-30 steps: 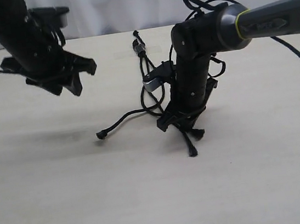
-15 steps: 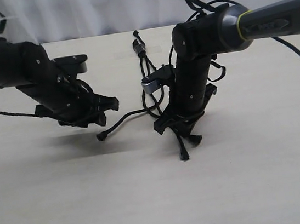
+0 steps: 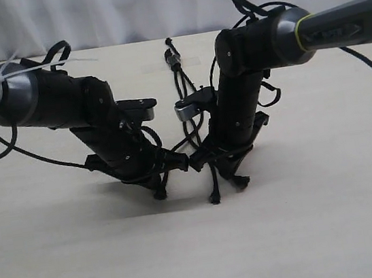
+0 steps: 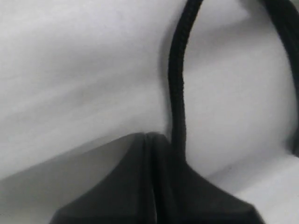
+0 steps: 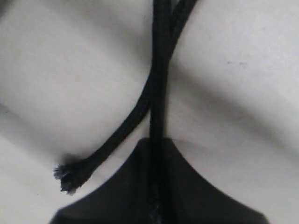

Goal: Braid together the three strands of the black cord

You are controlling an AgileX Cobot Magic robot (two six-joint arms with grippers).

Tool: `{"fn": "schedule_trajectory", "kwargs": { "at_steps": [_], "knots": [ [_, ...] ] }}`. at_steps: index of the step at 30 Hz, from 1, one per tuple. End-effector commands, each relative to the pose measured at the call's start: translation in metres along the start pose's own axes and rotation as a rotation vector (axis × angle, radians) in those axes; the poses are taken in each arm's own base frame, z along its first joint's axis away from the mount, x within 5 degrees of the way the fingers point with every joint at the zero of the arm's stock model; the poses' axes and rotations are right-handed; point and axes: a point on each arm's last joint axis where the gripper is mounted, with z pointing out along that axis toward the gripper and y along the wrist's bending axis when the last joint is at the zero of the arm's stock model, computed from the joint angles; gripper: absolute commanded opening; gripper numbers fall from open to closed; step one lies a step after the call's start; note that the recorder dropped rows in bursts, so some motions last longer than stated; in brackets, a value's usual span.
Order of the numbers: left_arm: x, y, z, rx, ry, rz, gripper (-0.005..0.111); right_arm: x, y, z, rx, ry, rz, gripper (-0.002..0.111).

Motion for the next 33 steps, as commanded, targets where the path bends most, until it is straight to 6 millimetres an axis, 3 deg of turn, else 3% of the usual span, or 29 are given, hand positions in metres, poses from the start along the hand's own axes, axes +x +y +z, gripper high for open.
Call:
{"fn": "schedule_trajectory", "kwargs": {
  "at_steps": [1, 9, 12, 18, 22, 29, 33],
  "knots": [
    [0.017, -0.005, 0.013, 0.0, 0.124, 0.0, 0.0, -0.001, -0.002, -0.007, -0.002, -0.054, 0.046, 0.006],
    [0.02, -0.006, 0.013, 0.01, 0.165, -0.015, 0.0, 0.008, -0.025, -0.043, -0.012, -0.119, 0.134, 0.042],
    [0.022, -0.007, 0.012, 0.022, 0.187, -0.022, 0.0, 0.013, -0.028, -0.061, -0.027, -0.16, 0.159, 0.046],
    [0.021, -0.013, -0.016, 0.029, 0.163, 0.024, 0.0, 0.034, -0.024, -0.095, -0.003, -0.27, 0.16, 0.046],
    [0.027, -0.01, -0.044, -0.032, 0.202, 0.149, 0.0, 0.056, -0.024, -0.096, 0.008, -0.311, 0.182, 0.046],
    [0.025, 0.026, -0.097, -0.047, 0.118, 0.07, 0.0, 0.115, -0.054, -0.103, 0.004, -0.294, 0.334, 0.046],
    [0.033, 0.052, -0.131, -0.047, 0.026, -0.011, 0.0, 0.155, -0.062, -0.108, 0.015, -0.319, 0.414, 0.027]
  ]
}}
